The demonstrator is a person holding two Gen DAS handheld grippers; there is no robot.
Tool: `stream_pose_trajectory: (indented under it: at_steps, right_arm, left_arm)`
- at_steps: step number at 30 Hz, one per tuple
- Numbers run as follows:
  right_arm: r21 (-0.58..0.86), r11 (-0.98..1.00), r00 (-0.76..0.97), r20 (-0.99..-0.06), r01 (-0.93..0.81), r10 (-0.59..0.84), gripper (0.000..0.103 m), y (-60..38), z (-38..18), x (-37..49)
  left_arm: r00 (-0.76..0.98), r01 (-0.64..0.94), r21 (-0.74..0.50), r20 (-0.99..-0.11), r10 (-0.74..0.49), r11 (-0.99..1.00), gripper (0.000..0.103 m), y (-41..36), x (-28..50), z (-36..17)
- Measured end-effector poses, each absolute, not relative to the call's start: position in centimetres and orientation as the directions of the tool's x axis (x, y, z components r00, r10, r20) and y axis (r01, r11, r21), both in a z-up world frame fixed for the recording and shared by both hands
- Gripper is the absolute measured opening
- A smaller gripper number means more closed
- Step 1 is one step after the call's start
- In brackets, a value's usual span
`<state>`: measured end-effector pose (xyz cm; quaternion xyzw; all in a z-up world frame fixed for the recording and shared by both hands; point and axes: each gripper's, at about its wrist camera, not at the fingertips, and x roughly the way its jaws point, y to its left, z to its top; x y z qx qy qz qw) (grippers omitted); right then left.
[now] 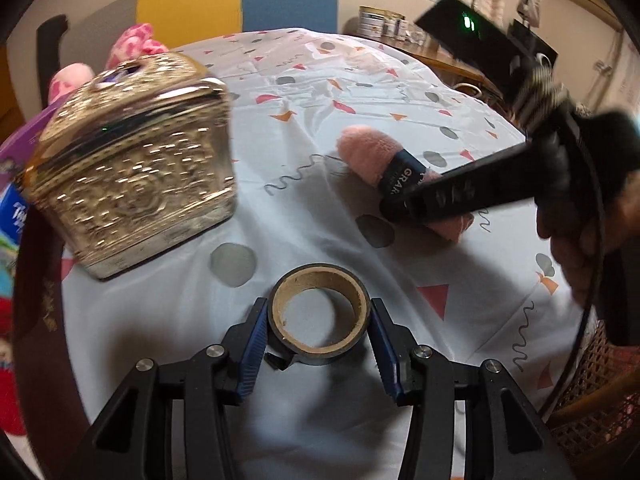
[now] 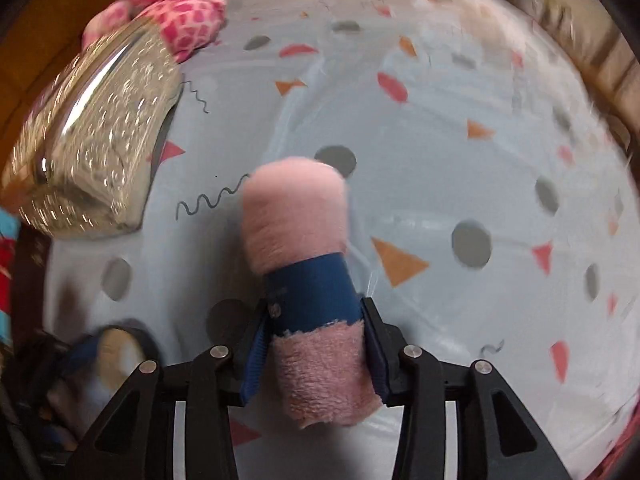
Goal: Organize soft objects
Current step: 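Grasp the pink towel roll with the right tool while the left tool holds the tape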
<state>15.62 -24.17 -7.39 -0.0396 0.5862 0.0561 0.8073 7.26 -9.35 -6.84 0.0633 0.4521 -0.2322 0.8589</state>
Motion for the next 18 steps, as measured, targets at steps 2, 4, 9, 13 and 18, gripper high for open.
stream_pose_trajectory:
  at_steps: [2, 4, 9, 13, 18]
  right_arm:
    - [-0.016, 0.989, 0.328, -0.944, -0.147, 0.034, 0.043, -23.9, -7.5, 15.6]
    - [-0.018, 0.988, 0.342, -0.939, -0.156, 0.037, 0.043, -23.9, -7.6, 15.5]
    - [-0.102, 0.974, 0.391, -0.92, -0.201, -0.016, 0.043, -22.3, -7.6, 14.2]
    - [-0.153, 0.961, 0.422, -0.906, -0.232, -0.043, 0.043, -21.5, -7.9, 13.7]
    - [-0.131, 0.966, 0.414, -0.91, -0.223, -0.027, 0.043, -22.0, -7.4, 14.7]
  left_arm:
    - [0.495, 0.436, -0.106, -0.801, -0.336, 0.894, 0.049, -8.5, 6.9, -6.3]
    - [0.513, 0.423, -0.106, -0.79, -0.334, 0.9, 0.049, -7.8, 6.4, -5.5]
    - [0.557, 0.394, -0.111, -0.761, -0.333, 0.912, 0.049, -6.0, 5.5, -3.4]
    - [0.597, 0.371, -0.104, -0.734, -0.323, 0.923, 0.049, -4.7, 4.9, -1.6]
    - [0.639, 0.327, -0.099, -0.709, -0.297, 0.94, 0.049, -2.8, 4.4, 0.2]
